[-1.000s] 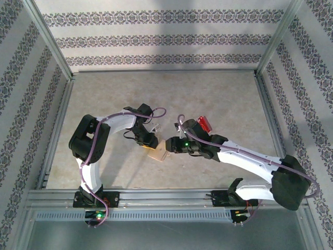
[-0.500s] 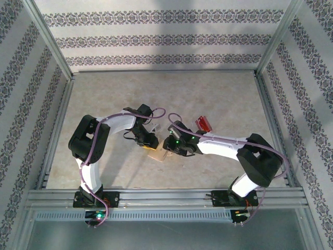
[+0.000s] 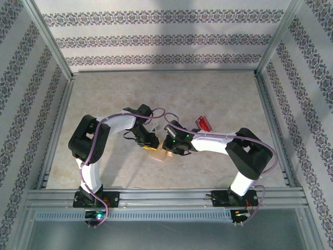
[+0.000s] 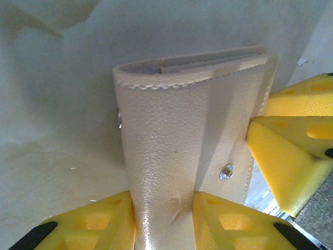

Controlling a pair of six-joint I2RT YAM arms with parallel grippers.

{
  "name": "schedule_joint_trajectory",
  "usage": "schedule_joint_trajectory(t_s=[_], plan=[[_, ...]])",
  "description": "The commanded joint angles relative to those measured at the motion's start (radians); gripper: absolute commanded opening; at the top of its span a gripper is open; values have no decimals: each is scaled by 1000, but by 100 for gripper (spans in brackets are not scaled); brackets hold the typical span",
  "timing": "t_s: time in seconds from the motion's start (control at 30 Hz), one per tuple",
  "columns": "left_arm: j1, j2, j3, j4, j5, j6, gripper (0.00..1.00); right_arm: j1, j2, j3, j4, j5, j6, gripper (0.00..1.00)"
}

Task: Put the credit cards into the card holder

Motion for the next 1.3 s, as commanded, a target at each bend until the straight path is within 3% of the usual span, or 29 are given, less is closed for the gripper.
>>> schedule_joint_trajectory(t_s=[0.0, 0.5, 0.93, 1.07, 1.2, 1.27], plan=[[-27, -3, -7, 20, 47, -18, 34, -8, 49, 7, -28, 1, -18, 18], [34, -89, -58, 55, 96, -23, 50, -43, 19, -120, 22, -12, -32, 0], [35, -28, -93, 163, 250, -74, 56, -71, -1, -187, 77, -21, -25, 0], [35, -14, -93, 172, 245, -87, 50, -70, -1, -182, 80, -22, -29, 0], [36, 7, -86, 166, 224, -89, 31, -71, -19, -169, 79, -25, -41, 0], [36, 13, -78, 151, 209, -83, 24, -74, -57, -156, 71, -31, -50, 5]])
